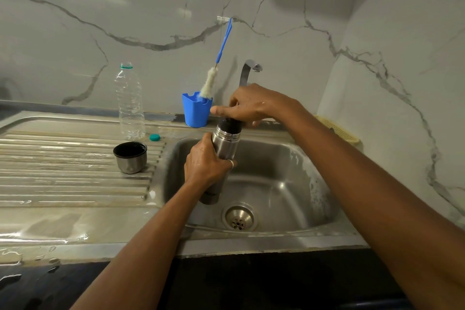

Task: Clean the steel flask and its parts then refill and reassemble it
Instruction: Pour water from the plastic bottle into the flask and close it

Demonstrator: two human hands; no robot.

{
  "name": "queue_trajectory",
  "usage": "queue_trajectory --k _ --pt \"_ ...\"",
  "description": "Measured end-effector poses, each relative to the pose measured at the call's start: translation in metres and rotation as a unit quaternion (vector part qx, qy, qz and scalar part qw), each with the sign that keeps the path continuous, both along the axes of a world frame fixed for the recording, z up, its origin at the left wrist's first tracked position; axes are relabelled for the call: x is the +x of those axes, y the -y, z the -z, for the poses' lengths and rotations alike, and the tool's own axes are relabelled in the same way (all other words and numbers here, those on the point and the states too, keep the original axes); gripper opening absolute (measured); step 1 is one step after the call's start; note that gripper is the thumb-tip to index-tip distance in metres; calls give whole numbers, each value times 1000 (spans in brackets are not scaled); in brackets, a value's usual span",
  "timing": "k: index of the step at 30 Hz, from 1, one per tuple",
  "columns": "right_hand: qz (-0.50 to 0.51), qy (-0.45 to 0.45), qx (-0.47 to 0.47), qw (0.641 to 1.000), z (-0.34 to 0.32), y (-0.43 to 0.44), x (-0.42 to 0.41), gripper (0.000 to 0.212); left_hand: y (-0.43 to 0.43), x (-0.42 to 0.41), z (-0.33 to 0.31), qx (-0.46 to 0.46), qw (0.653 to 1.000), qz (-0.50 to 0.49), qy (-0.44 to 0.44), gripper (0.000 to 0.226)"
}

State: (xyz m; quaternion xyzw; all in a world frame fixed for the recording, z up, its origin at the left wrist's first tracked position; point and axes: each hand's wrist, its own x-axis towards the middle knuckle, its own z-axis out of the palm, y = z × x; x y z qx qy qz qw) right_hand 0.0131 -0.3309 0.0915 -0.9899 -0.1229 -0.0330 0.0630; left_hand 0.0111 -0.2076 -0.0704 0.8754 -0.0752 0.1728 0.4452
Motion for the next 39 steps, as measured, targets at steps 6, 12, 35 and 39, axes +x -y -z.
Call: queue_trajectory --k 6,12,35,39 --pt "-66 -80 6 995 -7 4 3 49 0 1 0 1 1000 -8 -5 62" --pt "-19 0 -56 998 7 -3 -1 44 -1 -3 1 17 1000 -10 4 60" --pt "-98 257 -195 941 42 2 2 47 2 -5 -3 -7 1000 21 -4 61" --pt "51 215 -218 951 36 -14 4 51 2 -5 -2 22 999 27 11 66"
